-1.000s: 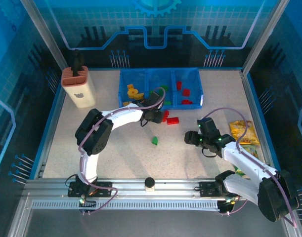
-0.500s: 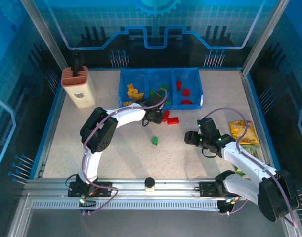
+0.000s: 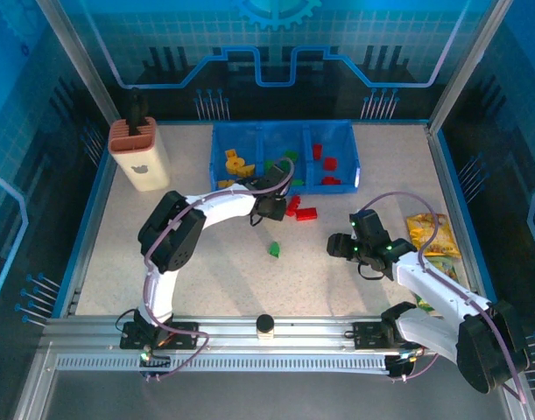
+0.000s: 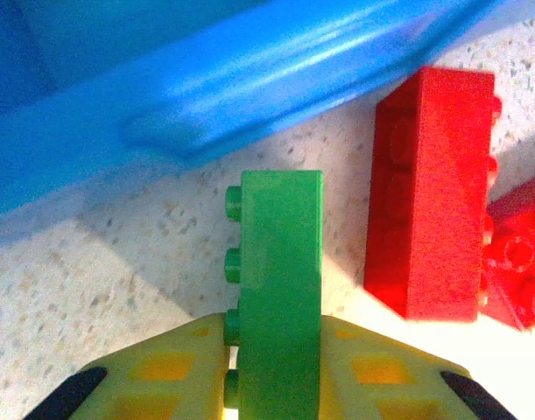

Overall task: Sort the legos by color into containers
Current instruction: Pick up the lego from the center of the table, then place the lego in the container.

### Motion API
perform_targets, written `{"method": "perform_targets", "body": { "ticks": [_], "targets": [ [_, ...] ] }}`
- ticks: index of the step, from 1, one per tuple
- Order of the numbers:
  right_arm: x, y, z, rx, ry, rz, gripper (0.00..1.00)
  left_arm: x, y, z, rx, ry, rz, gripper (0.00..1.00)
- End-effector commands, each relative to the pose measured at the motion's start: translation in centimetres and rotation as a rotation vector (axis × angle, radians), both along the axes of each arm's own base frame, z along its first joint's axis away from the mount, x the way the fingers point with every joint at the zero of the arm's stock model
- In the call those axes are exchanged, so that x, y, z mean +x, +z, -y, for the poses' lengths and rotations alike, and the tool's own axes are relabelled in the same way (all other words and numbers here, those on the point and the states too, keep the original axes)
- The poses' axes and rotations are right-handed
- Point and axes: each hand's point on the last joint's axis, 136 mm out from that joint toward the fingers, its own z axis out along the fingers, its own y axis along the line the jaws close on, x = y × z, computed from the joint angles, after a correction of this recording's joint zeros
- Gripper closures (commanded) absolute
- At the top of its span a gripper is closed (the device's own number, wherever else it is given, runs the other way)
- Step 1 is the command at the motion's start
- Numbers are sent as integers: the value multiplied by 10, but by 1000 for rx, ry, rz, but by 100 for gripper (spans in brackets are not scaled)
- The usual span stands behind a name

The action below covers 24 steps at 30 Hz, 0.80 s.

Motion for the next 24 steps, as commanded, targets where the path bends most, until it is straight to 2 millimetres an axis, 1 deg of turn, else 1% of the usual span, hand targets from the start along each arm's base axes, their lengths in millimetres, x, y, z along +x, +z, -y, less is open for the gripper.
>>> {"method": "perform_targets", "body": {
  "ticks": [1,4,8,11,13,19,24],
  "targets": [
    [1,-2,1,8,-16,3,34,-7,44,-2,-59,16,56,74],
    [3,-3,-1,18,-11,-1,34,-9,74,-2,-98,12,105,74],
    [5,-3,-6,35,-5,-3,34,-4,113,0,-144,3,179,74],
    [6,0,-7,41,-3,0,34,6,128,4,-143,-4,216,74],
    [5,1,-6,40,-2,3,35,16,131,7,-141,-3,217,74],
    [-1,8,2,16,-11,21,34,52,127,14,-109,17,203,74],
    [-4,10,6,8,-20,29,35,79,124,17,-96,37,211,74]
  ]
}}
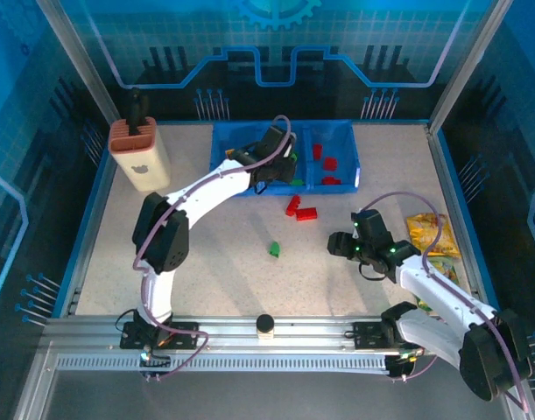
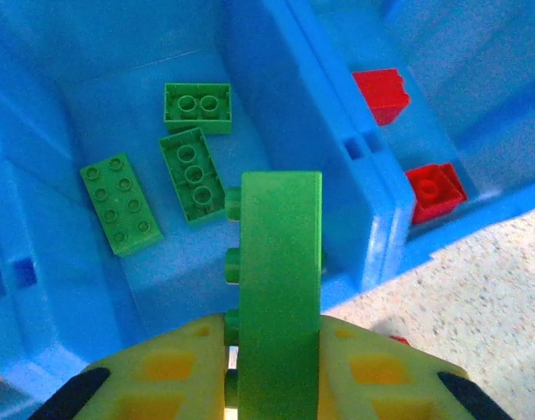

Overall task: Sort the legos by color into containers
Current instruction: Place the lego in the container.

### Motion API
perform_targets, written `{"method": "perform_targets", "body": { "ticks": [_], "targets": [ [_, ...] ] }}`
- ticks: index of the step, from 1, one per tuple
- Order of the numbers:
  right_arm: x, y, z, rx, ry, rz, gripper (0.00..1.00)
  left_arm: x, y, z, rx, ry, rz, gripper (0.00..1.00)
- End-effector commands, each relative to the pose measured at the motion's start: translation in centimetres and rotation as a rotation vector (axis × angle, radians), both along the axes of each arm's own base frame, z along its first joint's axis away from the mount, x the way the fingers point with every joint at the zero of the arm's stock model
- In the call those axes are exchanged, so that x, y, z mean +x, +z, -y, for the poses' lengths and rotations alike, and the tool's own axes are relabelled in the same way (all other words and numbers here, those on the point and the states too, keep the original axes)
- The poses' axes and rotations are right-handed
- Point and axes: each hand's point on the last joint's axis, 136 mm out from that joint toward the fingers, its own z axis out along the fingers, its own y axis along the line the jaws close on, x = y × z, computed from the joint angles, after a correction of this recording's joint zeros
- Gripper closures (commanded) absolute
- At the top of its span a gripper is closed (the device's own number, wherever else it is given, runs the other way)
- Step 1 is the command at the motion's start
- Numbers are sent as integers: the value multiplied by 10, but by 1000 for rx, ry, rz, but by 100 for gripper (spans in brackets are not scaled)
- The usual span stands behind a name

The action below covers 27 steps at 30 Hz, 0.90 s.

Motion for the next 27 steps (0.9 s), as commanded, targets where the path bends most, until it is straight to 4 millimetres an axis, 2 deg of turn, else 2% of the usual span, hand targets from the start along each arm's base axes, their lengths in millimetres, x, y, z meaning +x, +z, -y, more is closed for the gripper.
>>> {"method": "perform_targets", "body": {
  "ticks": [1,4,5,6,7,8,9,14,17,19,27],
  "targets": [
    [-5,-3,8,-16,-21,-14,35,15,-5,-10,43,25,-20,74],
    [-6,-4,7,-10,-19,-21,35,29,-6,-13,34,58,-33,72],
    [-6,-4,6,-8,-19,-22,35,30,-4,-13,35,63,-34,67],
    [-7,-4,7,-9,-19,-23,35,31,-1,-13,37,67,-35,56],
    [-7,-4,7,-11,-19,-21,35,30,4,-13,31,70,-33,40],
    [-8,-5,8,-15,-22,-22,35,28,10,-13,20,65,-29,27],
    [-8,-4,9,-16,-24,-19,35,25,15,-12,11,62,-22,23],
    [-8,-8,8,-6,-28,-24,35,-5,40,-15,-22,35,31,22],
    [-8,-12,5,2,-23,-33,35,-33,39,-19,-20,16,28,24],
    [-6,-13,3,7,-20,-36,35,-52,30,-21,-15,-4,-1,24],
    [-2,-16,-6,20,-4,-50,35,-126,-40,-29,76,-40,-200,24]
  ]
}}
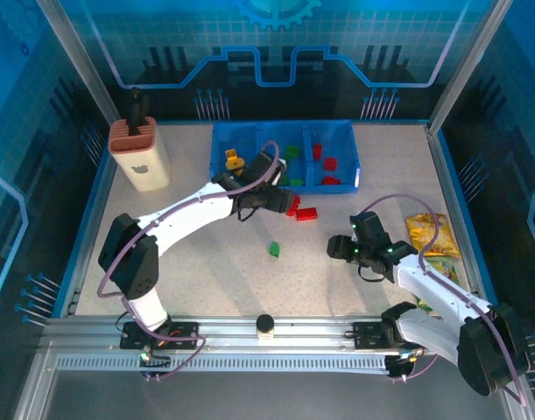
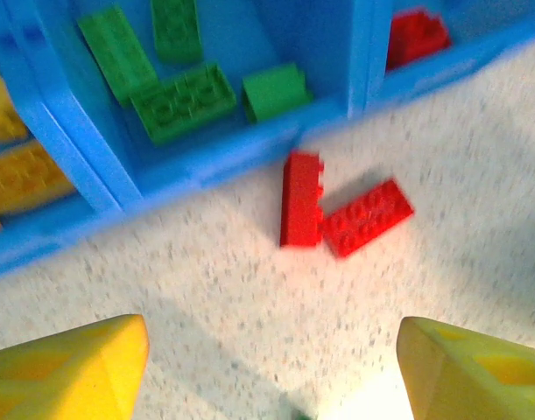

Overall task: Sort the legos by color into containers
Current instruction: Place the lego in the container, then pick up the lego from the center of the table.

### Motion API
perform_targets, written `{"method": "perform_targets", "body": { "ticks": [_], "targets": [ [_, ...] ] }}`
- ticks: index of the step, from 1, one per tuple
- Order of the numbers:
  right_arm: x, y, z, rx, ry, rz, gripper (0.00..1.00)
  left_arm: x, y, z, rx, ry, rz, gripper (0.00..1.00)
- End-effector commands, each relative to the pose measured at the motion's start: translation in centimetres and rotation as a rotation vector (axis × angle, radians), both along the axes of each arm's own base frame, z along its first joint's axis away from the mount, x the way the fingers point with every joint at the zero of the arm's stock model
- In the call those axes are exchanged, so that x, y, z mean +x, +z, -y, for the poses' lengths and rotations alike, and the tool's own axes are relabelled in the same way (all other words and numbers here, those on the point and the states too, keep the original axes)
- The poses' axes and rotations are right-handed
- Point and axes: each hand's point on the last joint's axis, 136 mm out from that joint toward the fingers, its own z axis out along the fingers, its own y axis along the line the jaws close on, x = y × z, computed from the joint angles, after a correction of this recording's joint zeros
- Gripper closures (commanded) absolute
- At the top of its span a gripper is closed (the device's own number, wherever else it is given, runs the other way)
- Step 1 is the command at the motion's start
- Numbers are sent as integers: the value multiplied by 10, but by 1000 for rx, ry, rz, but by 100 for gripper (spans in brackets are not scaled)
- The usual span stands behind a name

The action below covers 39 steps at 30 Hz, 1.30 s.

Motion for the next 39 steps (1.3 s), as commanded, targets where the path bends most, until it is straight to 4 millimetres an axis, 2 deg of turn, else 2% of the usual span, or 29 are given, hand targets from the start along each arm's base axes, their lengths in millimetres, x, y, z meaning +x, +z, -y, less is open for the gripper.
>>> {"method": "perform_targets", "body": {
  "ticks": [1,11,17,24,31,39],
  "targets": [
    [3,1,-7,27,3,3,35,-29,-33,-6,48,14,-116,24],
    [4,0,-15,20,19,-5,33,-78,-78,-1,76,-5,-269,25],
    [4,0,-18,16,24,-4,31,-96,-105,4,101,-7,-340,26],
    [4,-2,-17,11,22,-6,30,-102,-123,11,123,-16,-379,29],
    [3,-4,-17,7,21,-8,30,-101,-135,11,153,-10,-394,37],
    [4,-7,-17,8,22,-14,30,-99,-134,8,167,1,-380,60]
  ]
}}
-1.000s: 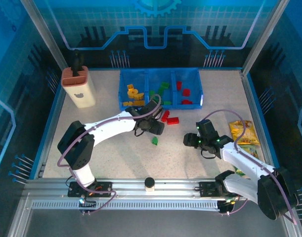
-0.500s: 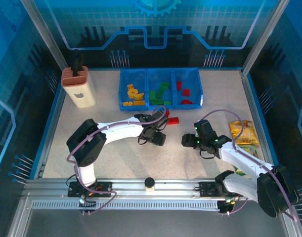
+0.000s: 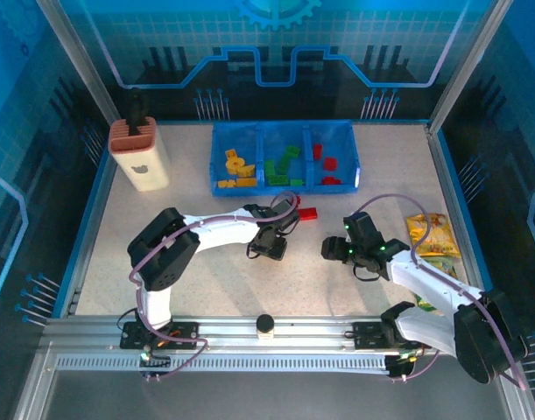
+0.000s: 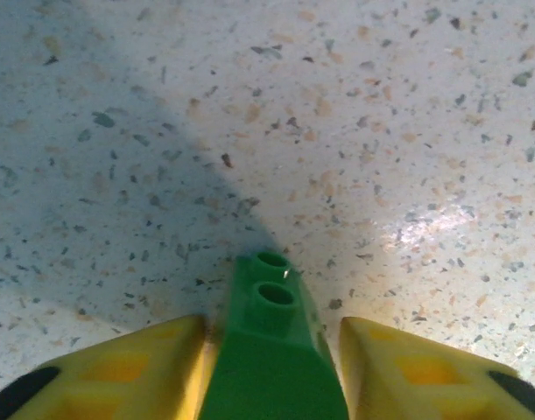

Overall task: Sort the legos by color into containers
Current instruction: Pick up the lego from the center of the table, then place the lego in the container.

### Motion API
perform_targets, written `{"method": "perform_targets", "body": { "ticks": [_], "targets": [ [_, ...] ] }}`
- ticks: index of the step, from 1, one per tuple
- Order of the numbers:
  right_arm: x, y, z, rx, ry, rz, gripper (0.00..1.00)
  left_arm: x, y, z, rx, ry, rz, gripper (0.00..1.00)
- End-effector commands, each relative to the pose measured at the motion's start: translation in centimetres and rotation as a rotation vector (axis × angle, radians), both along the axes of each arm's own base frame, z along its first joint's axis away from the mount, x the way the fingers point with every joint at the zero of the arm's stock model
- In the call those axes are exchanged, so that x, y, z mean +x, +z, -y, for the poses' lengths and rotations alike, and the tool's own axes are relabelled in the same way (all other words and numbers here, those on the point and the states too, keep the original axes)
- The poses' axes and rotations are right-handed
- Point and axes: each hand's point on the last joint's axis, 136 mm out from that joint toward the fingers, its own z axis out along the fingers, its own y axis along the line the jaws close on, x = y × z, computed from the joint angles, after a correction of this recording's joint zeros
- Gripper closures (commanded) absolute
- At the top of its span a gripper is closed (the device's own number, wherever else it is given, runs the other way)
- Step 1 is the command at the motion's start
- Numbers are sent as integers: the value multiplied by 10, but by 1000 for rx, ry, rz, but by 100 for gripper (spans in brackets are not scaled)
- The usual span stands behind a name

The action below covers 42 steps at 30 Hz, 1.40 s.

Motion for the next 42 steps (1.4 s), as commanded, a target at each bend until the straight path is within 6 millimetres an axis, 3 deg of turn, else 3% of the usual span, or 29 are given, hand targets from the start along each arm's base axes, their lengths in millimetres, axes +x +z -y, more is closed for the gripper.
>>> {"method": "perform_targets", "body": {
  "ticks": [1,8,17,29,42],
  "targets": [
    [5,4,-5,12,-7,15,30,-1,3,6,-15,1,-3,62],
    [7,6,-6,12,-1,16,30,10,18,11,-25,-5,43,70],
    [9,6,-7,6,1,17,31,36,45,17,-47,-2,123,72],
    [6,-1,-3,-10,-2,5,31,105,97,16,-181,66,217,72],
    [6,-3,-2,-12,-5,-5,31,170,122,14,-235,100,288,72]
  ]
}}
